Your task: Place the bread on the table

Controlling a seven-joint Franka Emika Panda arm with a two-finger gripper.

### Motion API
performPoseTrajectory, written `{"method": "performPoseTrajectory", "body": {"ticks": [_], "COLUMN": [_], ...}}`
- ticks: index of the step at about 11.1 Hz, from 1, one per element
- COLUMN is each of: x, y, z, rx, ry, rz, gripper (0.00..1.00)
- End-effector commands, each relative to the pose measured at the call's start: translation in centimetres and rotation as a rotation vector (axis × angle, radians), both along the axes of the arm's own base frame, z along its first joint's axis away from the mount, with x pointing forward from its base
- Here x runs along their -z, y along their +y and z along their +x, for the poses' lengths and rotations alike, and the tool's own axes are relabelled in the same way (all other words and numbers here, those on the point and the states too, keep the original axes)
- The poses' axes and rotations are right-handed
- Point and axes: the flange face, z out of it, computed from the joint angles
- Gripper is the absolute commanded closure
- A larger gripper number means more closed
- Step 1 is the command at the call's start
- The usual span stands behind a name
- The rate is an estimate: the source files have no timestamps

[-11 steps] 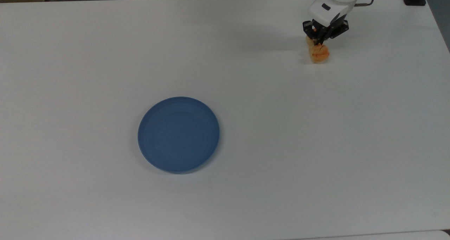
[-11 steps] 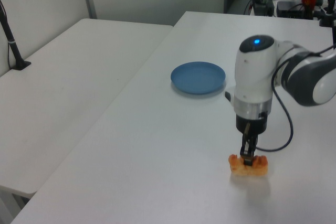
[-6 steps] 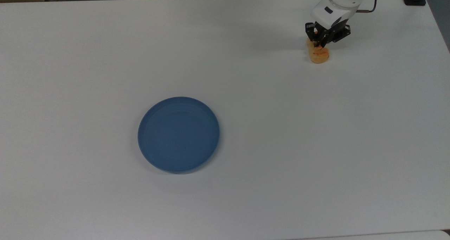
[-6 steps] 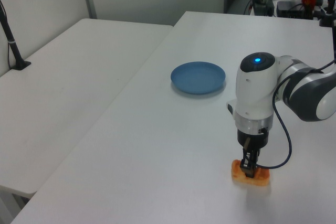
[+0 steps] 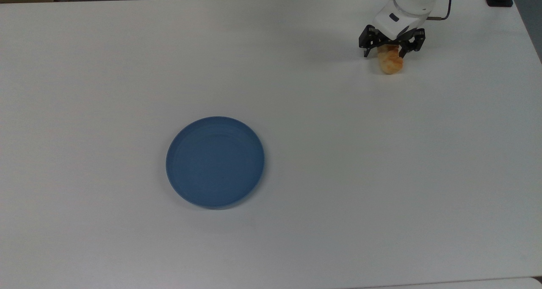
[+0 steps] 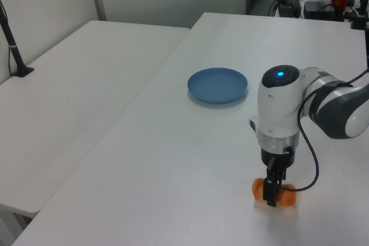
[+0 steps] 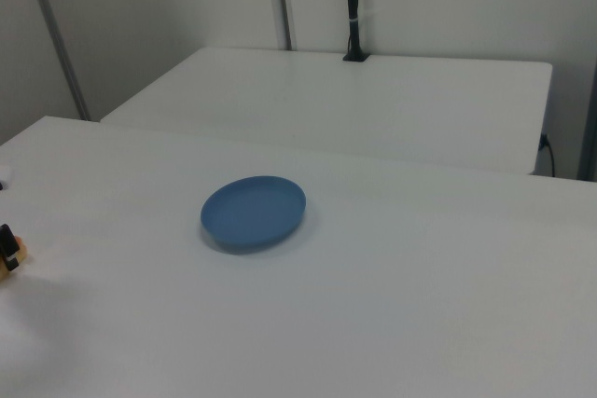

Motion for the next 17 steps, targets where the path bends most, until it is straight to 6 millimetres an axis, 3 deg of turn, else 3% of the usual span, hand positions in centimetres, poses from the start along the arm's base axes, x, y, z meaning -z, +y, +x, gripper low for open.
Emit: {"method": "performPoseTrajectory", "body": {"ticks": [1,4,6,8,10,12,16,17], "x": [-1.4,-3.0,-7.2,-12.7,-17.0,-20.3,-22.6,-23.2], "y": [-0.9,-1.4,-4.4,-8.3,-13.7,-20.5,-34.9,-37.6], "z": [0.8,0.9,2.3,4.3,7.0,9.5,12.8,13.0], "rx": [0.005,-0.007,-0.03,-0.035,-0.023,-0.016,0.047,0.064], "ry": [-0.019,-0.015,-0.017,-0.037,-0.02,-0.006,-0.001,-0.013], "rz": [-0.016,-0.032,-0.028,0.015,0.002,-0.013,-0.029,-0.026], "gripper": [0.0,0.0,0.0,0.0,0.0,0.0,0.0,0.0]}}
